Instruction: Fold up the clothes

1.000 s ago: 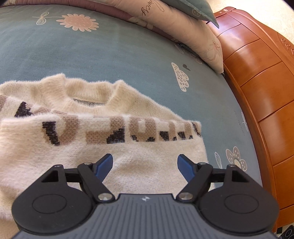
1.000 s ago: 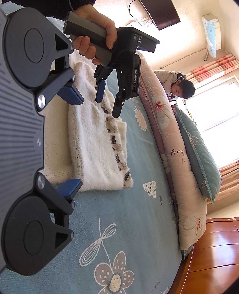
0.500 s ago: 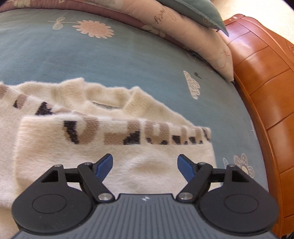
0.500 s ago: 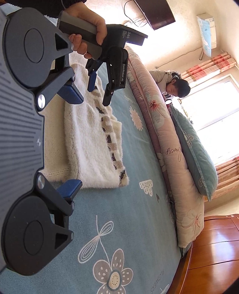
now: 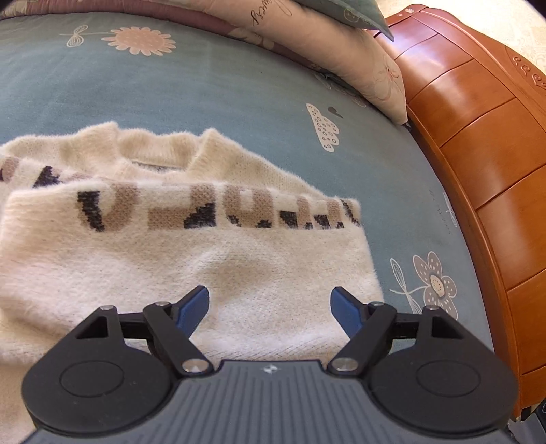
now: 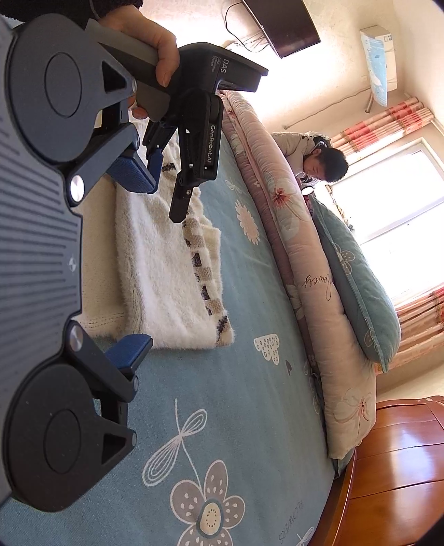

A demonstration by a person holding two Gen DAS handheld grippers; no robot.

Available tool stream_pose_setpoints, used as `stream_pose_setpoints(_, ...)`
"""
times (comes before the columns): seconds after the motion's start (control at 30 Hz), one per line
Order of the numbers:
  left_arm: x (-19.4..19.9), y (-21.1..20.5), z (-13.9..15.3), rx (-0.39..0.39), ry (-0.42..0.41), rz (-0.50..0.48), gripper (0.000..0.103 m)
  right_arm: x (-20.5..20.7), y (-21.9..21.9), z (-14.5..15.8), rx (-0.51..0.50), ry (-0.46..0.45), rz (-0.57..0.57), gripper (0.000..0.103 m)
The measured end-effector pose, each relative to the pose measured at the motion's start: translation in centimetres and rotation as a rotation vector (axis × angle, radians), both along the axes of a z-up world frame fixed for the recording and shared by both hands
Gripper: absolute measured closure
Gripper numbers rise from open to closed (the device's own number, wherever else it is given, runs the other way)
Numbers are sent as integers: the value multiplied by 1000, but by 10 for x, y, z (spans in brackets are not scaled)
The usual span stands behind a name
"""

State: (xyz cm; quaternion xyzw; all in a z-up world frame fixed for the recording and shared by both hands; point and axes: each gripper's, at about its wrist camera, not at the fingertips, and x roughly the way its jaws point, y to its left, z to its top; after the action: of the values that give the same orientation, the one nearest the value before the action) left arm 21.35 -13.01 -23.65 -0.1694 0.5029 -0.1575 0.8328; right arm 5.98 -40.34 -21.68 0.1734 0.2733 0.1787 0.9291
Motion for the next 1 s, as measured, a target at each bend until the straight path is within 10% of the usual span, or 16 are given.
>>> stream_pose_setpoints(0.3, -19, 45, 0, 35, 0, 75, 23, -6, 5, 12, 14, -28, 10, 10)
stream_pose_setpoints(0.67, -93, 52, 85, 244, -95, -34, 22, -13, 13, 21, -31, -5, 19, 5)
stream_pose_setpoints(1.0, -151, 55, 17, 457, -151, -124, 9, -5, 73, -16, -220, 118, 103, 0)
